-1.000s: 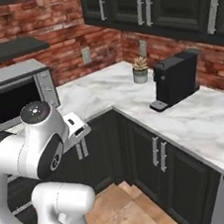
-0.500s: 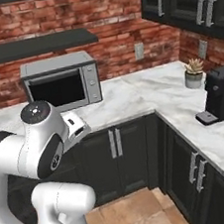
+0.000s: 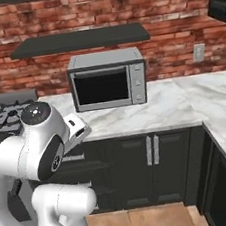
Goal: Move the pot and pan from the stove into the sink.
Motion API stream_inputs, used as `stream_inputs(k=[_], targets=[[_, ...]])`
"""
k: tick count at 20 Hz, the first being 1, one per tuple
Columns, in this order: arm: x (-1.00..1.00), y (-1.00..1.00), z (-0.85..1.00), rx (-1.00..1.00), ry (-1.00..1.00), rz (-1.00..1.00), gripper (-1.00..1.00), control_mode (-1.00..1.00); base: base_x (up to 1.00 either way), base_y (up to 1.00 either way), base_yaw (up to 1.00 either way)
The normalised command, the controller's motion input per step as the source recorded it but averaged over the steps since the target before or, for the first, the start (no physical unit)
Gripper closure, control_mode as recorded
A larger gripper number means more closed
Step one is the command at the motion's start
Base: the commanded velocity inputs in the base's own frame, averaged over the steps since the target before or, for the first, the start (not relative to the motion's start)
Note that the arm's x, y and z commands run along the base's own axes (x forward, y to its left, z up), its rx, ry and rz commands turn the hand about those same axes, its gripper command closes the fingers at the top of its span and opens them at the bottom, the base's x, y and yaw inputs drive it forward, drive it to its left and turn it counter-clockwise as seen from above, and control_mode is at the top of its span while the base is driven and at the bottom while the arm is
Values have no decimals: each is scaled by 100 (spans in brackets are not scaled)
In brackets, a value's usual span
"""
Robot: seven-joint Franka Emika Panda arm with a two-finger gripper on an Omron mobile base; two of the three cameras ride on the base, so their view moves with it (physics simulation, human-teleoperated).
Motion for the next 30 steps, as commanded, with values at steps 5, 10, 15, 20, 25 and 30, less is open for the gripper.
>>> stream_inputs(k=[5, 10, 15, 20, 25, 30], targets=[[0, 0, 0, 0, 0, 0, -100, 100, -5, 0, 45], [0, 0, 0, 0, 0, 0, -100, 100, -8, 3, 23], [0, 0, 0, 0, 0, 0, -100, 100, -1, 3, 0], [0, 0, 0, 0, 0, 0, -100, 100, -12, 69, 0], [0, 0, 0, 0, 0, 0, -100, 100, -17, 100, 0], [0, 0, 0, 0, 0, 0, -100, 100, -20, 100, 1]])
